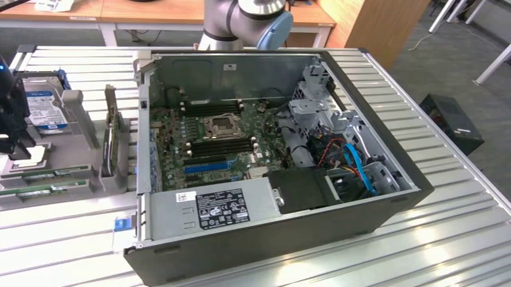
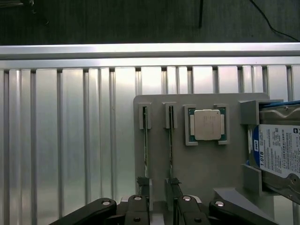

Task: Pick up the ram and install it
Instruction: 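Pick up the ram and move it above insertion slot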

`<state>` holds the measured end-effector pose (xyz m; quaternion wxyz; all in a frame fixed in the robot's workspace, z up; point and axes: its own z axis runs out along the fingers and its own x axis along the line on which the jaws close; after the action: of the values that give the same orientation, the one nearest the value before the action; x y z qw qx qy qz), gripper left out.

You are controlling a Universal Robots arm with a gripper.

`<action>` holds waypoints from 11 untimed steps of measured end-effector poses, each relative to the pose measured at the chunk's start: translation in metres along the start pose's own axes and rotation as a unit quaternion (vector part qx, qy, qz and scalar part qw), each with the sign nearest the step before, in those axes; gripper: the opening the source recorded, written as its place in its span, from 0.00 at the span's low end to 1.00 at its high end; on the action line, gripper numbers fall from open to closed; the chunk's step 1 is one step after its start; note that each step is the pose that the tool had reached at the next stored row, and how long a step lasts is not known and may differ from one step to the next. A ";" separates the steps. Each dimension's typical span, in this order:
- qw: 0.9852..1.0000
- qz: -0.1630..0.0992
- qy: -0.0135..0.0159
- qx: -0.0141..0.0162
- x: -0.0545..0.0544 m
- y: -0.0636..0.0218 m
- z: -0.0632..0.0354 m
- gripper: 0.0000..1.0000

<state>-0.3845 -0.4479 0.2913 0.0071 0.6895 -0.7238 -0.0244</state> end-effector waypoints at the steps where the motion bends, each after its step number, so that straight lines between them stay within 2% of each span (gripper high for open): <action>1: 1.000 0.000 0.000 0.000 0.000 0.0000 0.0000 0.30; 5: 1.000 0.000 0.000 0.000 0.000 0.0000 0.0003 0.30; 11: 1.000 0.000 0.000 0.000 0.000 -0.0003 0.0062 0.30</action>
<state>-0.3845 -0.4480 0.2851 0.0071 0.6896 -0.7238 -0.0244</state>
